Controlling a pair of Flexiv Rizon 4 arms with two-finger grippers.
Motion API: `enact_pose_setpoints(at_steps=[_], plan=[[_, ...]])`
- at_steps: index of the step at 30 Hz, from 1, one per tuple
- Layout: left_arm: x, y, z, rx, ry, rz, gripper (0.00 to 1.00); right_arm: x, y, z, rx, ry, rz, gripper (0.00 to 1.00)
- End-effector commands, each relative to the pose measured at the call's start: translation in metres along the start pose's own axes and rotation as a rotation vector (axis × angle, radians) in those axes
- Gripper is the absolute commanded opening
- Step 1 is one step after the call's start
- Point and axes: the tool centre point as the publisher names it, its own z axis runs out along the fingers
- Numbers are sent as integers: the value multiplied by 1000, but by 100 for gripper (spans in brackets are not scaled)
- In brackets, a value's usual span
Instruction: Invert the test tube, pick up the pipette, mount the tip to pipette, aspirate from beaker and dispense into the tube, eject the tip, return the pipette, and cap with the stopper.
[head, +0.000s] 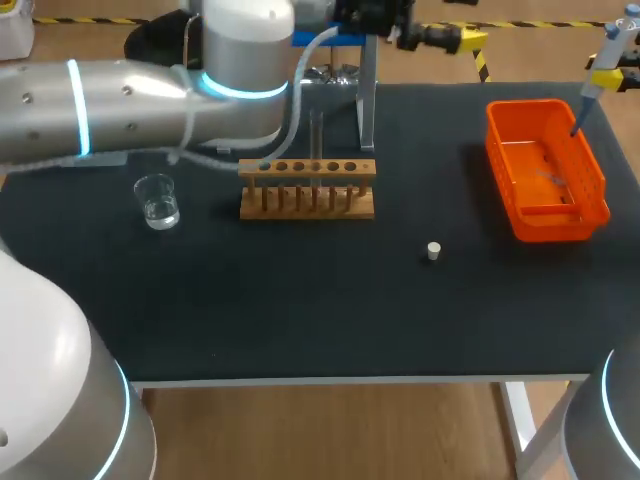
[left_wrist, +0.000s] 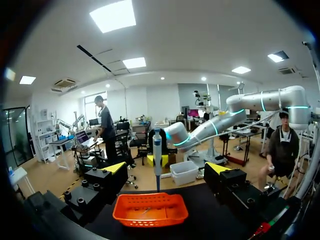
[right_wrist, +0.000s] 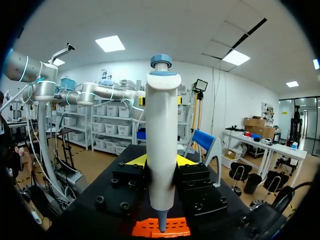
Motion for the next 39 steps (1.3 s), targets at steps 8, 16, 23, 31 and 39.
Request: enact_pose_setpoints(at_steps=[8, 16, 23, 31, 39], plan=[[33, 31, -69, 55, -95, -24, 100, 0, 1, 0, 4, 0, 0, 0], [48, 47, -111, 51, -140, -40, 100, 0, 1, 0, 4, 0, 0, 0], [58, 61, -140, 71, -165, -61, 100, 0, 1, 0, 4, 0, 0, 0], [66, 75, -162, 76, -192, -83, 100, 0, 1, 0, 4, 0, 0, 0], [71, 81, -177, 60, -213, -87, 100, 0, 1, 0, 4, 0, 0, 0]])
